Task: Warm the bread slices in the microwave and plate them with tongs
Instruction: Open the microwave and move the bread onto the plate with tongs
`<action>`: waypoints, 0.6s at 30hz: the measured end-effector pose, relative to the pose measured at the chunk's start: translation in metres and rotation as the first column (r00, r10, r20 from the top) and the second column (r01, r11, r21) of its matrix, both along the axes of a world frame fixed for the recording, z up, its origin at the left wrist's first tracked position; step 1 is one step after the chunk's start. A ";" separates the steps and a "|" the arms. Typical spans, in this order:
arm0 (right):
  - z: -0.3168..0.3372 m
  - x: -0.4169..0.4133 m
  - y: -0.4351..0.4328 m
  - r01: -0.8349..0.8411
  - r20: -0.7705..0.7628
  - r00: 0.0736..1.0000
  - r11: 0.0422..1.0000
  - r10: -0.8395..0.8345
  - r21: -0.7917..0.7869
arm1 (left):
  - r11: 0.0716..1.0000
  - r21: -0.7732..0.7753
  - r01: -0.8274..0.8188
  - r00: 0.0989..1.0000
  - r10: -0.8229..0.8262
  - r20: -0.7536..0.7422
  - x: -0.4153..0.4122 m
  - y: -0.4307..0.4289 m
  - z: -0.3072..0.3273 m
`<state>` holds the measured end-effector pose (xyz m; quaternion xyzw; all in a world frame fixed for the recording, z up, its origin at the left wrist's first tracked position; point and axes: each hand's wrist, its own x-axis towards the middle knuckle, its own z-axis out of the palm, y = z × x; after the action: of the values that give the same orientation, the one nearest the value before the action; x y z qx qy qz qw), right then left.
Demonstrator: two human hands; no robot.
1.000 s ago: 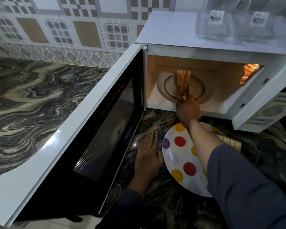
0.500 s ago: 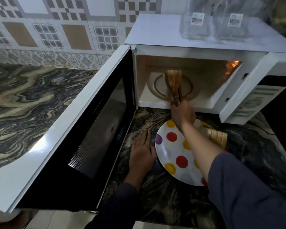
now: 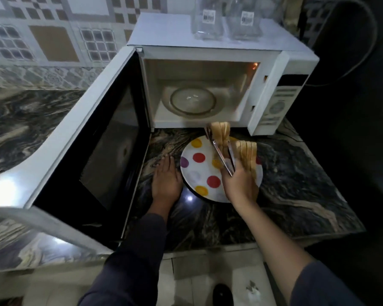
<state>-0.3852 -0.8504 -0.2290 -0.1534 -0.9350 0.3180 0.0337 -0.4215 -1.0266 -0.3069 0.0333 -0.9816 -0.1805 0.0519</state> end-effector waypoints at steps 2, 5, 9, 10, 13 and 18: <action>-0.004 0.013 0.009 0.019 0.039 0.999 0.999 -0.020 0.036 | 1.000 -0.030 -0.001 1.000 0.001 0.008 0.001 0.001 -0.001; -0.010 0.027 0.019 0.031 0.081 0.996 0.996 -0.038 0.085 | 0.999 -0.045 -0.005 1.000 0.006 0.023 0.002 0.001 -0.001; -0.015 0.037 0.024 0.020 0.131 0.991 0.996 -0.031 0.084 | 0.999 -0.052 -0.012 1.000 0.013 0.028 0.000 0.001 -0.001; -0.015 0.039 0.024 0.020 0.130 0.991 0.996 -0.030 0.083 | 0.999 -0.051 -0.009 1.000 0.011 0.028 0.000 0.001 -0.001; -0.016 0.039 0.022 0.017 0.135 0.990 0.996 -0.029 0.083 | 0.999 -0.043 -0.007 1.000 0.008 0.023 0.000 0.000 0.001; -0.016 0.039 0.024 0.005 0.139 0.990 0.995 -0.018 0.095 | 0.999 -0.036 -0.005 1.000 0.006 0.004 0.002 -0.001 -0.001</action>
<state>-0.3457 -0.8263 -0.2449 -0.1789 -0.9482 0.2616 -0.0227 -0.4194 -1.0273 -0.3078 0.0354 -0.9848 -0.1624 0.0508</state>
